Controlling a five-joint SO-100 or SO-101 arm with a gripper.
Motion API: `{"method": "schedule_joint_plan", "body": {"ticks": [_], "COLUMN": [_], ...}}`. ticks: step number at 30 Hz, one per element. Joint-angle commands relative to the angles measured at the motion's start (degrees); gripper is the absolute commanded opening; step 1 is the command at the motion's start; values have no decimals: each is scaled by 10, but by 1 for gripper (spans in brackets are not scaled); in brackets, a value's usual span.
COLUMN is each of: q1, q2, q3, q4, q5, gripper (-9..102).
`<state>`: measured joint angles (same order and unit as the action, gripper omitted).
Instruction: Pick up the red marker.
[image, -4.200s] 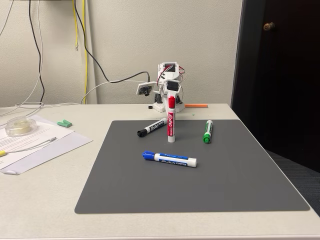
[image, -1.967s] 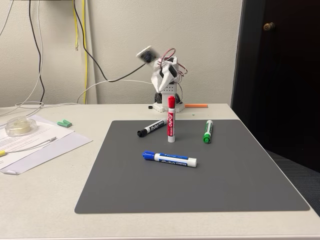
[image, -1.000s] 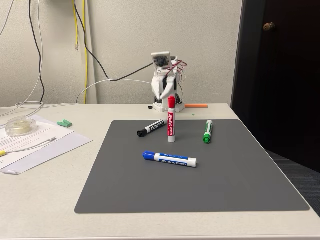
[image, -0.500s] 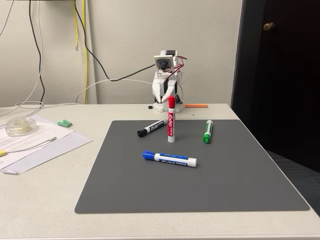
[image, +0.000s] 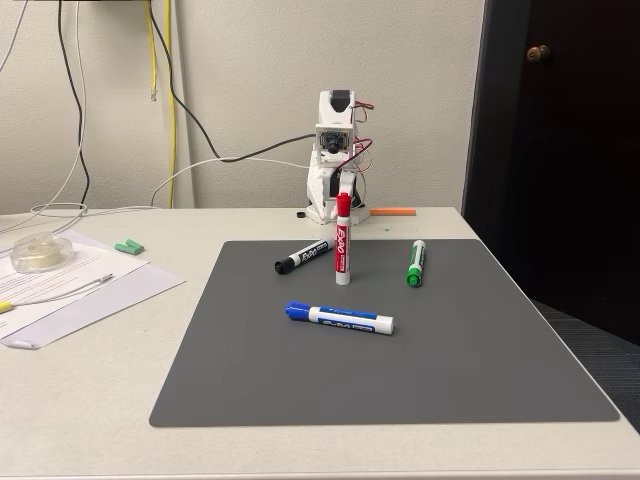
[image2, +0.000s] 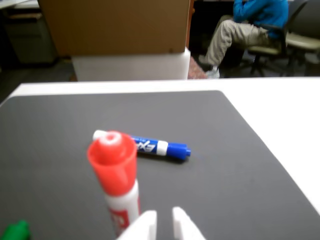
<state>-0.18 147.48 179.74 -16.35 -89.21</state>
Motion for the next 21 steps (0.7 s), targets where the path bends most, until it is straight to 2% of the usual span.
{"method": "schedule_joint_plan", "body": {"ticks": [1, 5, 12, 18, 21], "q1": [-2, -2, -1, -4, -7], "q2": [-28, -89, -259, -483, -509], "q3": [-6, -7, -9, -11, -14], "q4": [-33, -97, -287, -563, -584], "q5": [-5, -9, -11, -10, -4], "gripper": [4, 5, 7, 13, 13]}}
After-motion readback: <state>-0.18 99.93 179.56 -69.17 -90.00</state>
